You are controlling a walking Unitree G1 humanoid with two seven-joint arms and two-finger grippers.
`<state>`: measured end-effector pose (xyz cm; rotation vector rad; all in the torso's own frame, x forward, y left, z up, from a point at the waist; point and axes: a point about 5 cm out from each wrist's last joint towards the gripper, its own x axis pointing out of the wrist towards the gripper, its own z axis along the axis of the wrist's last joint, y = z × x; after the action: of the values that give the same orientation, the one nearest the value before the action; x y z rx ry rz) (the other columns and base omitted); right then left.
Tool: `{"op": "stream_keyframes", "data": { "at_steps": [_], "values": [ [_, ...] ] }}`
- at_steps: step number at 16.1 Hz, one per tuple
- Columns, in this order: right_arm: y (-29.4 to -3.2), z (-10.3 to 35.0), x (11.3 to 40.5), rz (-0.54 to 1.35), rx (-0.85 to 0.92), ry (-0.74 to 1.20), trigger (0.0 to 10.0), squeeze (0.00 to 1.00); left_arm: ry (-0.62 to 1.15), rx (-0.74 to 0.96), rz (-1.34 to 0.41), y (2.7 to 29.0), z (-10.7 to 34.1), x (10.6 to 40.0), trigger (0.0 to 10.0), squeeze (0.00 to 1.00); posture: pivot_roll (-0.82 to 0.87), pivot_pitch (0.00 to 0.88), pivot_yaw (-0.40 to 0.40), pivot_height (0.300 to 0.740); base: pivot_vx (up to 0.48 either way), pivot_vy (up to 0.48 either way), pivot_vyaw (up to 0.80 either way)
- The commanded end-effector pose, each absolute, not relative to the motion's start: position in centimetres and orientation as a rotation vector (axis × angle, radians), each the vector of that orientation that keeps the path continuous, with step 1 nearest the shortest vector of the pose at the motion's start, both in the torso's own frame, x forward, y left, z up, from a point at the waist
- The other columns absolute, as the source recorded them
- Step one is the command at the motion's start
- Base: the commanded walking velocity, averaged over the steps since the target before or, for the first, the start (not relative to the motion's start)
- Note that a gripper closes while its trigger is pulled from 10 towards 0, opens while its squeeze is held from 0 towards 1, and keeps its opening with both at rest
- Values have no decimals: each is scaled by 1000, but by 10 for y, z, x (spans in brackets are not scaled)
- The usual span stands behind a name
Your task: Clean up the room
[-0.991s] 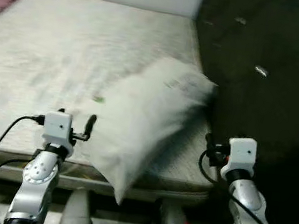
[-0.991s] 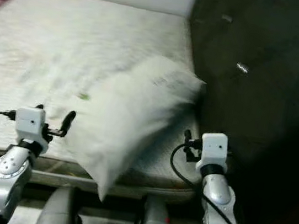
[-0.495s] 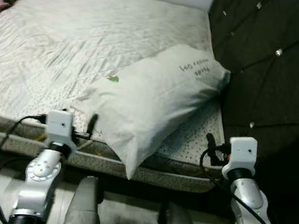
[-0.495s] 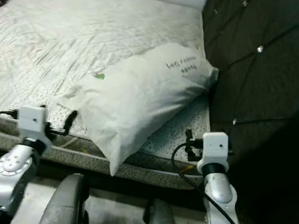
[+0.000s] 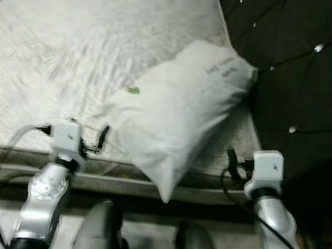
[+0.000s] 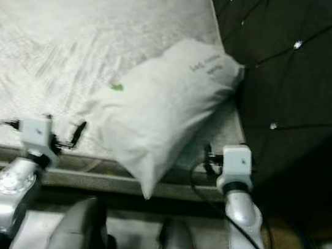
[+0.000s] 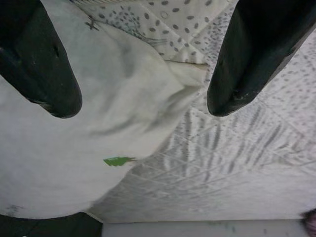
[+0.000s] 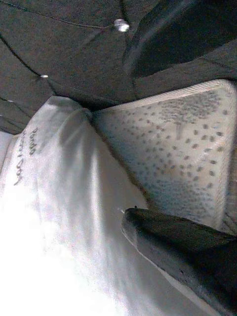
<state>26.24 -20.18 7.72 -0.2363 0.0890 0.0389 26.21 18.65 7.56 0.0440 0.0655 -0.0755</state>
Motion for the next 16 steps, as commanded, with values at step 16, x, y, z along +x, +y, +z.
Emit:
{"op": "stream_keyframes", "data": {
  "at_steps": [16],
  "values": [
    [-145, 63, 277, 582, -206, 276, 10000, 0, 127, 238, 47, 243, 77, 233, 10000, 0, 43, 187, -69, 550, 0, 0, 0]
  ]
}}
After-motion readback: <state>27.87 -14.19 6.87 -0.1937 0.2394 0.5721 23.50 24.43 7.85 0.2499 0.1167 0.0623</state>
